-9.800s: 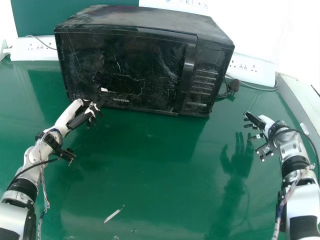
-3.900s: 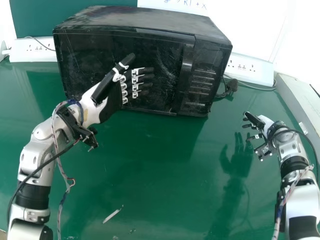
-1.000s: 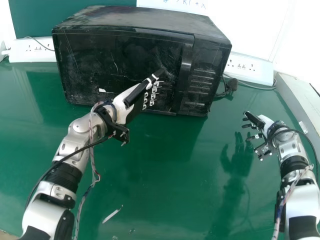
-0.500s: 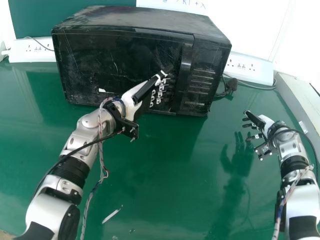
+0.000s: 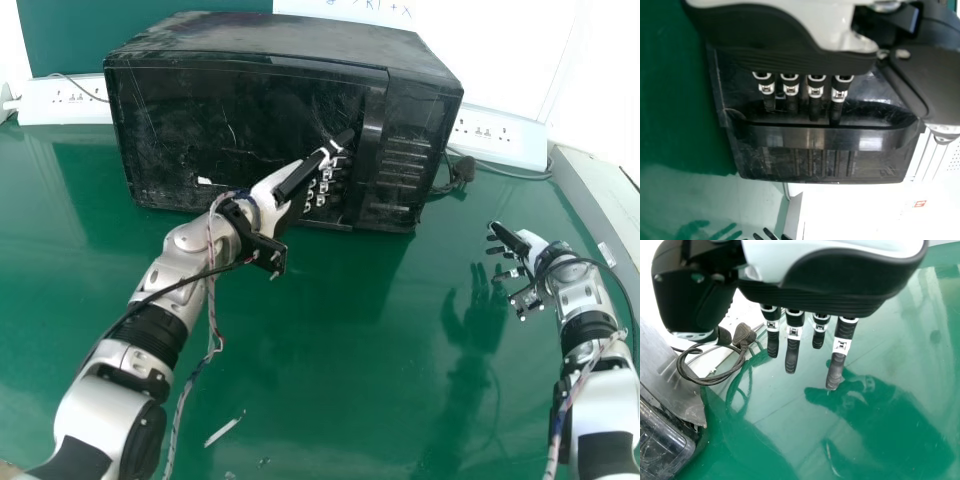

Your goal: Open the door of oven

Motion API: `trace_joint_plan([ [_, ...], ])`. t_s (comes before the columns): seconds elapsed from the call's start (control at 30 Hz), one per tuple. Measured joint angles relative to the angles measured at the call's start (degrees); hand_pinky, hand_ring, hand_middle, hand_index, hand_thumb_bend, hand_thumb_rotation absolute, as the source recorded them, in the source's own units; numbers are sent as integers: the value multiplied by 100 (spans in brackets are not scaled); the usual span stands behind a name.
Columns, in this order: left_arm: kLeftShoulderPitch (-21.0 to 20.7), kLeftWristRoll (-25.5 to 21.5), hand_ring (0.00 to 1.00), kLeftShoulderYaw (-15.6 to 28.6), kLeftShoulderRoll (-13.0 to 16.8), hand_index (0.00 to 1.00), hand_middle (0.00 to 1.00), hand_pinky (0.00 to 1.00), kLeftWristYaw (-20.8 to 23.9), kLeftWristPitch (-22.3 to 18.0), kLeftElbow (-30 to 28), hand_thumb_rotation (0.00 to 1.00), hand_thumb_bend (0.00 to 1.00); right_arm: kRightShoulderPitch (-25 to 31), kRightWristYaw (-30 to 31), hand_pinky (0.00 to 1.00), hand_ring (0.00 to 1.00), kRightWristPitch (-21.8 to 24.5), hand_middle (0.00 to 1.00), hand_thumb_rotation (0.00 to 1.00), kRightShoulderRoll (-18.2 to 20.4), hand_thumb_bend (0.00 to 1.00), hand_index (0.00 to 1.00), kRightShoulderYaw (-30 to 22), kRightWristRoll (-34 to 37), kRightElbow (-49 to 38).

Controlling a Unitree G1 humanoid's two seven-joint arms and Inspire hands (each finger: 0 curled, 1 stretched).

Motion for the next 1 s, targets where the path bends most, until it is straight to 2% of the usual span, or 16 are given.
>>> trace_joint_plan([
  [0.23,-75,115,99,-2,-47,91,97,95,119,-155,281,92,100,-1,1,64,77,-1,83,55,-5,56,90,-15,10,1],
  [0.33,-112,115,99,6,-102,92,97,96,141,-191,366,90,100,0,-2,61,75,-16,81,54,-8,55,89,-9,8,0],
  [0.5,-217,123,100,9,-187,95,96,95,173,-215,520,91,100,0,-4,61,76,-19,81,55,-7,58,89,-9,10,0],
  [0.7,-271,155,99,6,-232,95,95,95,206,-248,642,91,100,0,-1,62,75,-25,80,55,-6,53,90,-16,13,2],
  [1.0,-304,219,98,-1,-302,96,94,94,214,-299,794,92,100,0,-2,61,74,-27,81,56,-7,53,89,30,-15,3],
])
